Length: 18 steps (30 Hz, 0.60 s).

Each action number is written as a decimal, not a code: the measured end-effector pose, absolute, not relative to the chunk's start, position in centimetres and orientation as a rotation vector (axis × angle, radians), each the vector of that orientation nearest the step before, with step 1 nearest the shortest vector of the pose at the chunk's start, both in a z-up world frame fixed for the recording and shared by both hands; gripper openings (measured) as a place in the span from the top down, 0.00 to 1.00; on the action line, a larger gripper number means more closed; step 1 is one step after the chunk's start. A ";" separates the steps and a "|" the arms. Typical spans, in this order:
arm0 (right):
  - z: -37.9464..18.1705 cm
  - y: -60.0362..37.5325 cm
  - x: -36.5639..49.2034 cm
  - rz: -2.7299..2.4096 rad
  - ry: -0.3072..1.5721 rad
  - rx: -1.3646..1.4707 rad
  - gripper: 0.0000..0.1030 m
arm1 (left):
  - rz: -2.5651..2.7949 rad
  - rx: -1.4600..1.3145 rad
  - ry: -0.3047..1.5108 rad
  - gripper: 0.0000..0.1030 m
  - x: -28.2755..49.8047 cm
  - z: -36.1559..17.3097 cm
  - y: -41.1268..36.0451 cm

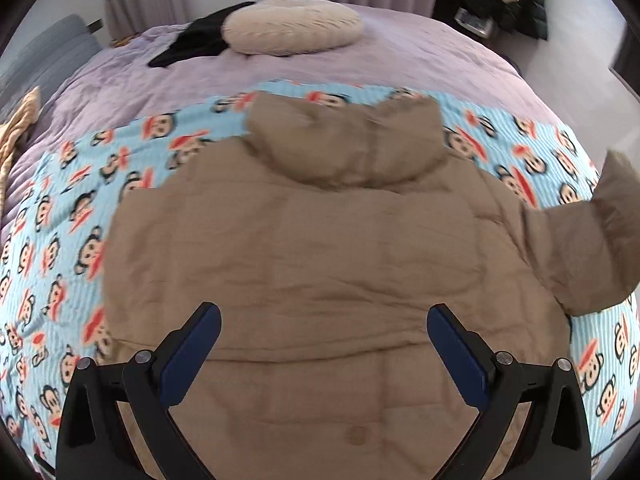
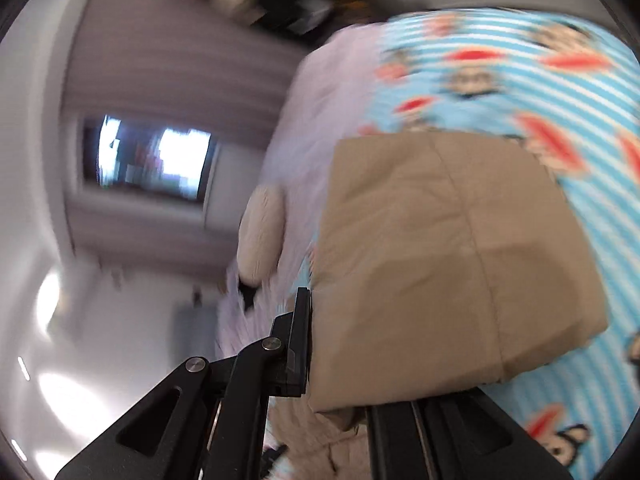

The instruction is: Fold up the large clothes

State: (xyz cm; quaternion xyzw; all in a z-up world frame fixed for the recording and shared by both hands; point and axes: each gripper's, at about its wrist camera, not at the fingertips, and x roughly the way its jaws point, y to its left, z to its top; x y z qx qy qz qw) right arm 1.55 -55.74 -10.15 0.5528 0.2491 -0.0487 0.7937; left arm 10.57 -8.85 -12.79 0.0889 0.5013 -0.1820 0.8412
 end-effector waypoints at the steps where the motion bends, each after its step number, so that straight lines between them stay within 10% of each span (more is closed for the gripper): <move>1: -9.3 -54.2 3.1 -0.080 0.559 1.134 0.94 | -0.380 0.184 1.053 0.00 10.9 -12.7 -8.1; 7: -7.0 -39.0 13.6 0.051 0.778 0.667 0.93 | -0.313 0.148 1.017 0.00 14.0 -12.2 -1.5; 18: -19.8 -26.7 17.0 0.050 1.112 0.509 0.93 | -0.242 0.071 1.080 0.00 15.5 -16.3 3.2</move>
